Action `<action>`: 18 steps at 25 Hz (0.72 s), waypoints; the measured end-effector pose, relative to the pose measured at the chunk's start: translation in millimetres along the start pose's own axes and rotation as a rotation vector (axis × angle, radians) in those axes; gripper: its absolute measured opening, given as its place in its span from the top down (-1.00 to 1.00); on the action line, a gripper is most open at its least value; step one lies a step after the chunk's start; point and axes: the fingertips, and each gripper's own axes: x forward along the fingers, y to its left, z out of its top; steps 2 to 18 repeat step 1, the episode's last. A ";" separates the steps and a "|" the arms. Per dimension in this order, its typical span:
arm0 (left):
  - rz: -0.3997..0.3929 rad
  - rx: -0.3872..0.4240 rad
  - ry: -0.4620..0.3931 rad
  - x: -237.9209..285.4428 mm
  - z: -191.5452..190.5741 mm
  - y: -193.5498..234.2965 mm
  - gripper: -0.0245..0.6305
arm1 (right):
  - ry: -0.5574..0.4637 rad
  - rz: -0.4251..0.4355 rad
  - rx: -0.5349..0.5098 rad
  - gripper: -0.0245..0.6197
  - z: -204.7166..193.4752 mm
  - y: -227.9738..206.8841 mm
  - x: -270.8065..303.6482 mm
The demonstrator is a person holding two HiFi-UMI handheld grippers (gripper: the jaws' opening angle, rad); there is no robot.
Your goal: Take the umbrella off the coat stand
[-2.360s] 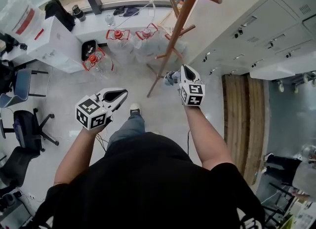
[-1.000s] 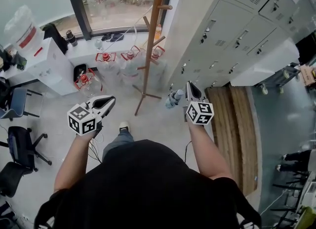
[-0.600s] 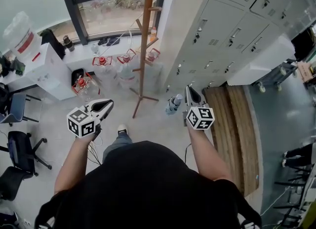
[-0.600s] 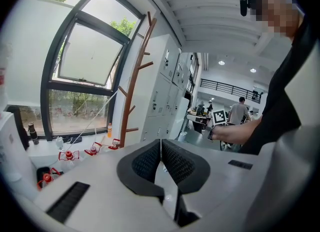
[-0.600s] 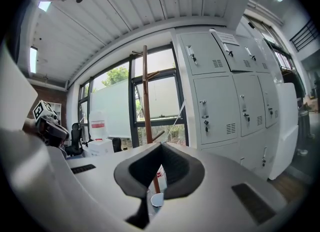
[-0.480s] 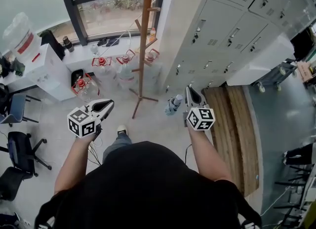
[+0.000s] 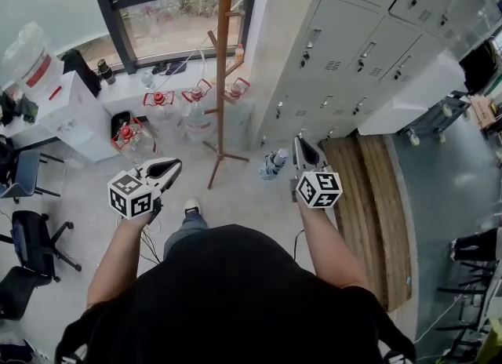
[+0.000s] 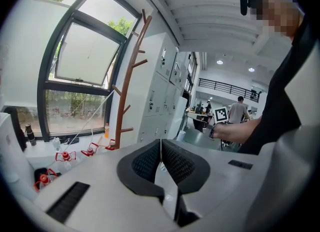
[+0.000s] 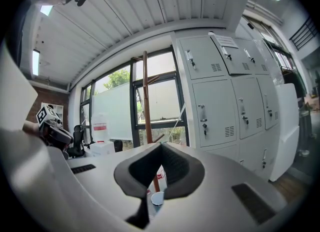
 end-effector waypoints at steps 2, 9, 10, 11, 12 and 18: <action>0.000 0.000 0.000 1.1 -0.8 -1.7 0.85 | -0.001 0.002 0.000 0.89 0.5 -0.8 -1.2; 0.000 0.000 0.000 1.1 -0.8 -1.7 0.85 | -0.001 0.002 0.000 0.89 0.5 -0.8 -1.2; 0.000 0.000 0.000 1.1 -0.8 -1.7 0.85 | -0.001 0.002 0.000 0.89 0.5 -0.8 -1.2; 0.000 0.000 0.000 1.1 -0.8 -1.7 0.85 | -0.001 0.002 0.000 0.89 0.5 -0.8 -1.2; 0.000 0.000 0.000 1.1 -0.8 -1.7 0.85 | -0.001 0.002 0.000 0.89 0.5 -0.8 -1.2; 0.000 0.000 0.000 1.1 -0.8 -1.7 0.85 | -0.001 0.002 0.000 0.89 0.5 -0.8 -1.2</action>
